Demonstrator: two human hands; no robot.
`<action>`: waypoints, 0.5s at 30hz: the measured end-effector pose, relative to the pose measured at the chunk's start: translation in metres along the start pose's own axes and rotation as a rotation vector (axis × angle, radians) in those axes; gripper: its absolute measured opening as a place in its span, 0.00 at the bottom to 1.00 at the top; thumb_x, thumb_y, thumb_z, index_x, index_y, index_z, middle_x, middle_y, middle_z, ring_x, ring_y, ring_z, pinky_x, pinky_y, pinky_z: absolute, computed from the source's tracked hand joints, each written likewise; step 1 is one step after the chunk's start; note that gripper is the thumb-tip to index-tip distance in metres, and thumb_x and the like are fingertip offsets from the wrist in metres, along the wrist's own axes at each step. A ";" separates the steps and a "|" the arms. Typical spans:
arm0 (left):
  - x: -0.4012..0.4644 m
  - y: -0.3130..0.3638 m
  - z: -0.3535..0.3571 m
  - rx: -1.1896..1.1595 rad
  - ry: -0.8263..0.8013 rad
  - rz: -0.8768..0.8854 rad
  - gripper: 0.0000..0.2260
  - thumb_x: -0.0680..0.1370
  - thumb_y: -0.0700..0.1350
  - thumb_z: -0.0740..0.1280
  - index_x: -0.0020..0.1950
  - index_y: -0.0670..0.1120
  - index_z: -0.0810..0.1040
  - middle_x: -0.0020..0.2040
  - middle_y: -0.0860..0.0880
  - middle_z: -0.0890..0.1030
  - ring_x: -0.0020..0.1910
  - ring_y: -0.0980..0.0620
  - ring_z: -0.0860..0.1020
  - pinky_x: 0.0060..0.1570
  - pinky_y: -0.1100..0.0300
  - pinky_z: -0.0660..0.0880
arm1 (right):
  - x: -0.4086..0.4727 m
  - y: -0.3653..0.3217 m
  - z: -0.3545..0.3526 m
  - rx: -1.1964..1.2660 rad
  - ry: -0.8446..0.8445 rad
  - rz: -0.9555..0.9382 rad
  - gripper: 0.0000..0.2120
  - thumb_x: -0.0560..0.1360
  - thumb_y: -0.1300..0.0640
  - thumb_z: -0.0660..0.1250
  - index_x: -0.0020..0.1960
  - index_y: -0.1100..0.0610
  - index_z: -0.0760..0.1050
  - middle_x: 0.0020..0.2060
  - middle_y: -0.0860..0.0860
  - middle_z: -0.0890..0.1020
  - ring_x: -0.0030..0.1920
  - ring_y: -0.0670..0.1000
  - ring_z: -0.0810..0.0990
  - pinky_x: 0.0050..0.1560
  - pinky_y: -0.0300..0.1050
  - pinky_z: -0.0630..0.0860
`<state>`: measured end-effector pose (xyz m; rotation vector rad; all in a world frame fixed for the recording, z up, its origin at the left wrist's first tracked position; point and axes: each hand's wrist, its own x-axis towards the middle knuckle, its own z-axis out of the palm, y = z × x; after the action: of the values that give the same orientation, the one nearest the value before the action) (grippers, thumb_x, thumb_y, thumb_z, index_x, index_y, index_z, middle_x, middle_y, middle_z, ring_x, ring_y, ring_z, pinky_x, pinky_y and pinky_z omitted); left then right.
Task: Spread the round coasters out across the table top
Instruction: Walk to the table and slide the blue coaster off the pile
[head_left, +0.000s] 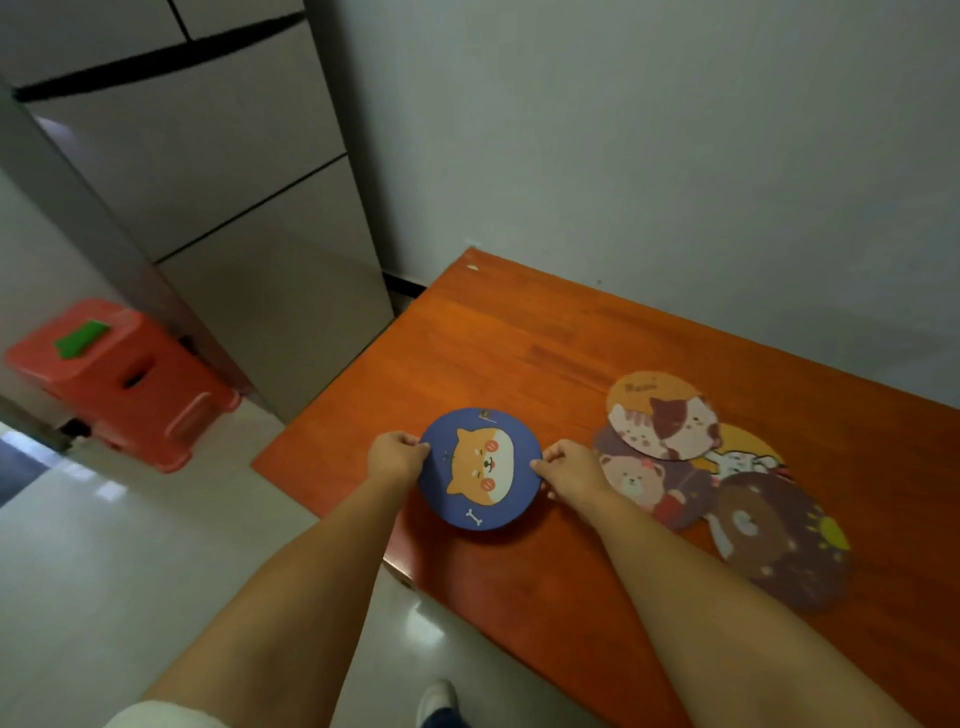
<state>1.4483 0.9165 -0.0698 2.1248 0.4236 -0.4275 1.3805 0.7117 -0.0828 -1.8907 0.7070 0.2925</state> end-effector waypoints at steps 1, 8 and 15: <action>0.012 -0.002 -0.012 0.032 -0.007 0.008 0.19 0.77 0.38 0.66 0.28 0.45 0.64 0.30 0.45 0.69 0.40 0.44 0.69 0.44 0.51 0.69 | 0.002 -0.007 0.016 0.003 0.011 0.014 0.14 0.76 0.60 0.67 0.35 0.54 0.66 0.27 0.53 0.76 0.29 0.50 0.74 0.31 0.44 0.72; 0.079 -0.010 -0.056 0.286 -0.029 0.077 0.19 0.76 0.39 0.67 0.27 0.44 0.65 0.28 0.45 0.71 0.40 0.43 0.72 0.39 0.54 0.66 | 0.013 -0.035 0.097 -0.075 0.139 0.090 0.16 0.76 0.59 0.66 0.32 0.52 0.64 0.38 0.56 0.80 0.38 0.53 0.76 0.39 0.44 0.71; 0.099 -0.005 -0.043 0.417 -0.132 0.140 0.19 0.77 0.41 0.66 0.28 0.46 0.63 0.39 0.39 0.79 0.47 0.38 0.78 0.47 0.50 0.73 | 0.021 -0.036 0.106 -0.328 0.150 0.173 0.06 0.77 0.58 0.62 0.45 0.58 0.66 0.53 0.60 0.80 0.44 0.57 0.74 0.41 0.45 0.68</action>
<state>1.5396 0.9686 -0.0956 2.4894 0.1127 -0.6124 1.4311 0.8101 -0.1106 -2.1816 0.9748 0.3983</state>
